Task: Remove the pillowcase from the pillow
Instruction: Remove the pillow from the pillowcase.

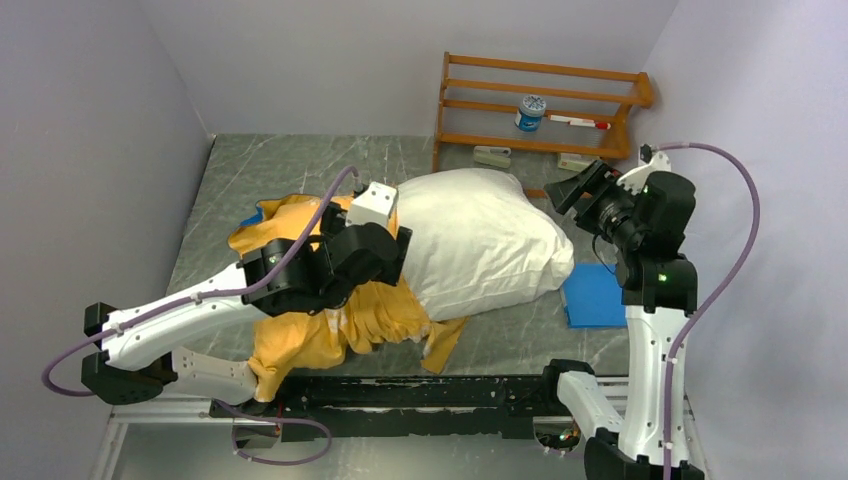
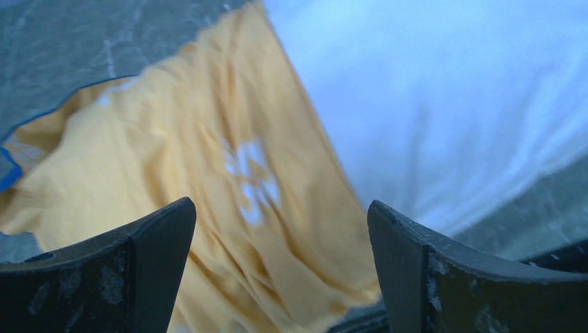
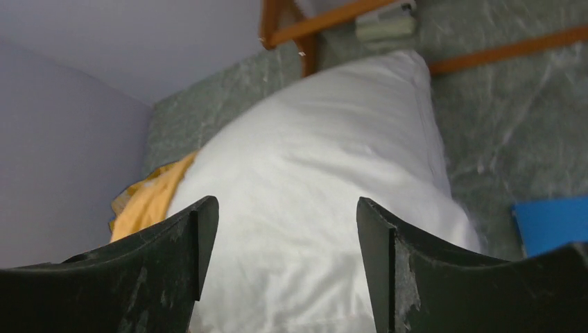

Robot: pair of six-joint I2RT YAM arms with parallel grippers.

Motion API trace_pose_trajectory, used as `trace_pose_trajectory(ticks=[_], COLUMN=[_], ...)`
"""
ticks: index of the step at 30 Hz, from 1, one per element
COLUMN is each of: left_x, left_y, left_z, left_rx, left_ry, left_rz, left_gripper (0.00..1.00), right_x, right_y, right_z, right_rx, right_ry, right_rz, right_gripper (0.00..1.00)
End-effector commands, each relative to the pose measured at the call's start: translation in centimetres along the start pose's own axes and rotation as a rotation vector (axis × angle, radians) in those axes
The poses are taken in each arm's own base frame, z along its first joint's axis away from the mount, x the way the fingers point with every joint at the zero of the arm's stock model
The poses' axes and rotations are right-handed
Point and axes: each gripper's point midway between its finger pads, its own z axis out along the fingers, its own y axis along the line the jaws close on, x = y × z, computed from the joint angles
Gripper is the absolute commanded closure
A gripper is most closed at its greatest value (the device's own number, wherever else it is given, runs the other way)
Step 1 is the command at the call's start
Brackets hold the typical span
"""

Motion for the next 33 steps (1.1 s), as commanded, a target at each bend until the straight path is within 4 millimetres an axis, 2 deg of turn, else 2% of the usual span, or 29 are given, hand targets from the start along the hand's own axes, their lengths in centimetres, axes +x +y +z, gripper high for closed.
trace_pose_trajectory(ticks=[1, 4, 6, 7, 9, 11, 12, 14, 15, 17, 20, 21, 24, 26, 27, 28, 29, 30, 32, 33], left_x=[-1.7, -2.0, -2.3, -2.5, -3.0, -3.5, -3.8, -3.8, -3.7, -3.2, -1.7, -1.1, 1.9, 4.7, 6.5, 8.1, 9.6, 10.9, 12.1, 12.5], left_y=[3.5, 5.2, 6.0, 6.4, 7.3, 8.0, 8.2, 8.0, 8.0, 7.9, 7.7, 7.7, 6.9, 6.0, 5.5, 5.1, 4.9, 4.8, 4.9, 5.3], left_z=[1.5, 3.6, 4.8, 5.4, 6.4, 7.6, 8.3, 9.7, 10.4, 11.5, 13.1, 13.6, 15.3, 15.7, 15.8, 15.7, 15.5, 15.0, 14.0, 13.4], left_rx=[-0.075, -0.063, -0.051, -0.044, -0.026, -0.008, 0.002, 0.038, 0.049, 0.085, 0.124, 0.127, 0.157, 0.2, 0.226, 0.245, 0.253, 0.258, 0.258, 0.246], left_ry=[-0.028, 0.011, 0.01, 0.007, -0.002, -0.004, -0.01, -0.005, 0.006, 0.027, 0.072, 0.091, 0.167, 0.259, 0.303, 0.336, 0.358, 0.371, 0.358, 0.346], left_rz=[0.028, -0.009, -0.025, -0.04, -0.064, -0.084, -0.095, -0.099, -0.104, -0.112, -0.112, -0.114, -0.101, -0.098, -0.107, -0.124, -0.149, -0.173, -0.214, -0.225], left_gripper=[0.03, 0.03, 0.03, 0.03, 0.03, 0.03, 0.03, 0.03, 0.03, 0.03, 0.03, 0.03, 0.03, 0.05, 0.12, 0.26, 0.45, 0.64, 0.93, 0.95], right_x=[-0.7, 0.1, 1.0, 2.1, 5.4, 9.7, 11.9, 16.8, 19.2, 23.8, 30.1, 31.6, 35.4, 36.3, 36.1, 35.5, 34.5, 33.0, 29.0, 25.7], right_y=[2.6, 4.2, 4.5, 5.1, 6.2, 6.2, 5.5, 2.3, 0.3, -2.5, -5.4, -6.0, -8.4, -9.3, -9.1, -8.4, -7.5, -6.2, -3.2, -0.5], right_z=[0.9, 2.8, 5.2, 6.4, 9.0, 11.5, 12.4, 13.4, 12.9, 10.8, 6.2, 5.0, 1.4, 0.3, 0.1, 0.2, 0.5, 1.0, 2.2, 2.9], right_rx=[-0.15, -0.239, -0.224, -0.209, -0.18, -0.152, -0.124, -0.008, 0.051, 0.098, 0.107, 0.102, 0.119, 0.135, 0.126, 0.109, 0.086, 0.052, 0.006, -0.049], right_ry=[0.035, 0.134, 0.177, 0.2, 0.29, 0.417, 0.48, 0.577, 0.618, 0.699, 0.797, 0.803, 0.853, 0.863, 0.858, 0.845, 0.827, 0.801, 0.738, 0.676], right_rz=[-0.048, -0.025, -0.041, -0.07, -0.148, -0.168, -0.162, -0.174, -0.185, -0.195, -0.103, -0.064, 0.027, 0.058, 0.063, 0.062, 0.053, 0.035, -0.022, -0.065], right_gripper=[0.24, 0.23, 0.22, 0.2, 0.13, 0.09, 0.11, 0.17, 0.2, 0.31, 0.58, 0.63, 0.63, 0.61, 0.6, 0.58, 0.56, 0.54, 0.47, 0.4])
